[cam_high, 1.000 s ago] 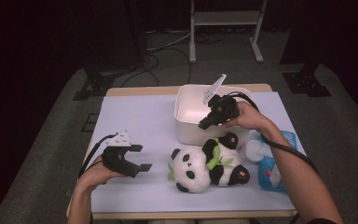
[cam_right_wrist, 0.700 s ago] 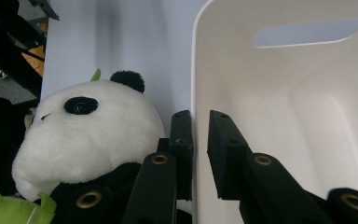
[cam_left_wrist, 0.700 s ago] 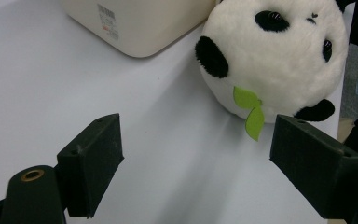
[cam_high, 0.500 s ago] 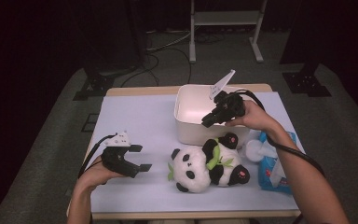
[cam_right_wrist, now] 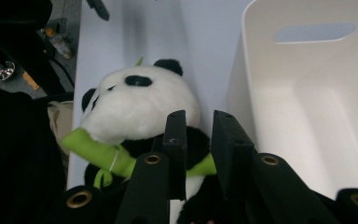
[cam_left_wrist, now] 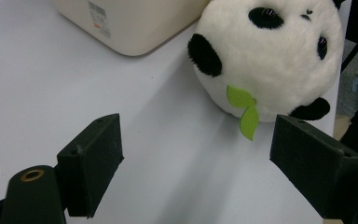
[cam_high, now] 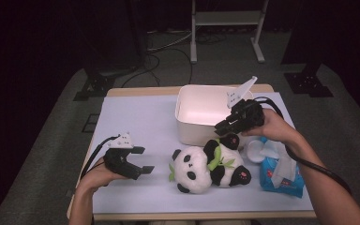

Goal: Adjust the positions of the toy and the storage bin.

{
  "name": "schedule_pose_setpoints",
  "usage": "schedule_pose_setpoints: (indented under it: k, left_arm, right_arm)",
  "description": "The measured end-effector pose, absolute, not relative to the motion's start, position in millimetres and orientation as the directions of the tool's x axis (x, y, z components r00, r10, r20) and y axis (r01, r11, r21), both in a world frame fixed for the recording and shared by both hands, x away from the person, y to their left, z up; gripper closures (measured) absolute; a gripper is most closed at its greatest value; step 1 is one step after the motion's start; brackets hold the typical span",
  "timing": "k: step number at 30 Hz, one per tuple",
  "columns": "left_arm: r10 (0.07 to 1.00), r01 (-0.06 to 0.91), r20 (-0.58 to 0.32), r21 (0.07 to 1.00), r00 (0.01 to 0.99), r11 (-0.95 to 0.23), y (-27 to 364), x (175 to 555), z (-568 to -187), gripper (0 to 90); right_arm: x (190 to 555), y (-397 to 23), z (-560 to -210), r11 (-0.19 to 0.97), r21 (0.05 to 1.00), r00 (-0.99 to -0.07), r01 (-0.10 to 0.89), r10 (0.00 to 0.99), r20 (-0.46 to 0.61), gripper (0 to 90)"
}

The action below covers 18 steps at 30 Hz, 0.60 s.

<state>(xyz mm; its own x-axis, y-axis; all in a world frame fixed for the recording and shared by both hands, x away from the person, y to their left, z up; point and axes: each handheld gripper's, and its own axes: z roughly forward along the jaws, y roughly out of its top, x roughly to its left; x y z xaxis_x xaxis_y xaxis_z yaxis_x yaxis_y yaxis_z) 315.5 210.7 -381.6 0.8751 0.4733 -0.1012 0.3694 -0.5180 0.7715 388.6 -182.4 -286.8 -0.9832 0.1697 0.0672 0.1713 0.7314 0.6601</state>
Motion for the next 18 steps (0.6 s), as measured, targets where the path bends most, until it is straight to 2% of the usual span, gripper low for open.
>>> schedule_pose_setpoints:
  k: [18]
  left_arm:
    - [0.469, 0.376, -0.112, 0.768, 0.876, -0.518, 208.3, 315.3, -383.1, 16.0]
  right_arm:
    - [351.7, -189.0, -312.6, 0.754, 0.637, -0.987, 0.161, 0.112, 0.117, 68.4]
